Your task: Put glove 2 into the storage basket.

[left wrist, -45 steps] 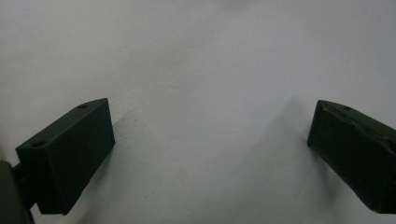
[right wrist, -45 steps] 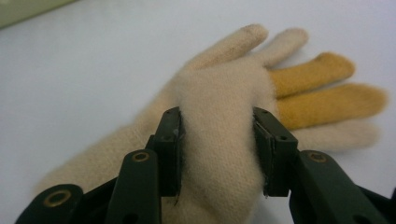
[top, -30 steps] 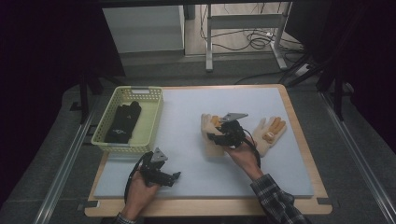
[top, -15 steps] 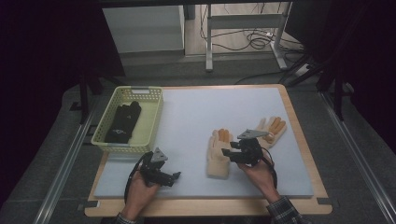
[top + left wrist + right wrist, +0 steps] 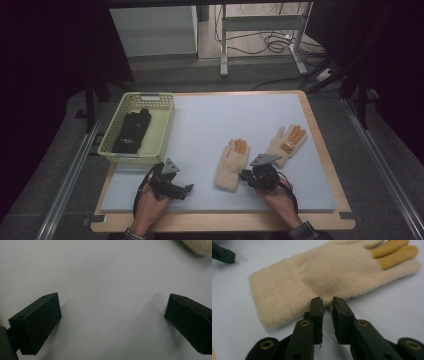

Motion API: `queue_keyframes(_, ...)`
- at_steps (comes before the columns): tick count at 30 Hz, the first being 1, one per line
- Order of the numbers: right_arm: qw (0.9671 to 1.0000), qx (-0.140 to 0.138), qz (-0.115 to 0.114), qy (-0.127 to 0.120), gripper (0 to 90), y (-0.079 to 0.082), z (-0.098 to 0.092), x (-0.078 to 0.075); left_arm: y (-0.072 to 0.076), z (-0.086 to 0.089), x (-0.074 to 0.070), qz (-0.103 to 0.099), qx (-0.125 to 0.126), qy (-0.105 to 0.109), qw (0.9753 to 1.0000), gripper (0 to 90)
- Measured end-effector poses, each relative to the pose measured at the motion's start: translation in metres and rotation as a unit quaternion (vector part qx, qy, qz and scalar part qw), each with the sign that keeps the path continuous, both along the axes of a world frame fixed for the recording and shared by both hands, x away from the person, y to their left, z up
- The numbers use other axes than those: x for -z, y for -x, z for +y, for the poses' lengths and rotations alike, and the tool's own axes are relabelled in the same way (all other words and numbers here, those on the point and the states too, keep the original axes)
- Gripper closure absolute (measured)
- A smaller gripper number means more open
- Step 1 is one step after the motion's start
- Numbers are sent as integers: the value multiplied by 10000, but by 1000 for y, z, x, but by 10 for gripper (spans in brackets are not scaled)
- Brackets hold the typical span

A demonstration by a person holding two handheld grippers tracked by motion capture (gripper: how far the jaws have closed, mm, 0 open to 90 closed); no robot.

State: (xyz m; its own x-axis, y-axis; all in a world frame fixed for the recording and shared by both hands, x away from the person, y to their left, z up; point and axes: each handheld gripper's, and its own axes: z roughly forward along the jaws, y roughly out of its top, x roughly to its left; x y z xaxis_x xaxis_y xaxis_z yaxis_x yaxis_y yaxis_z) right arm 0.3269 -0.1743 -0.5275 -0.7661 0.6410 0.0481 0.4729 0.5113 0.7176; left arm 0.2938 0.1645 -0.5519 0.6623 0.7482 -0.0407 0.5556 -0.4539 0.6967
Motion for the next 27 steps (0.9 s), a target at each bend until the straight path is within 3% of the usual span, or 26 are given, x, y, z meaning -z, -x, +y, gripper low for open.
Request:
queue_keyframes(6, 9995, 265, -134, -68, 700, -8, -19, -14, 0, 0, 0, 1, 0, -1, 10000, 7)
queue_keyframes(11, 9973, 691, -255, -41, 676, -26, -48, -26, 0, 0, 0, 3, -2, 0, 10000, 7)
queue_keyframes(17, 9902, 1328, -423, 17, 647, -50, -91, -37, 0, 0, 0, 4, -3, 1, 10000, 7)
queue_keyframes(23, 9810, 1879, -484, -12, 530, -69, -123, -39, 0, 0, 0, 4, -2, 1, 10000, 7)
queue_keyframes(27, 9797, 1965, -392, -59, 435, -76, -129, -31, 0, 0, 0, 4, 0, 1, 10000, 7)
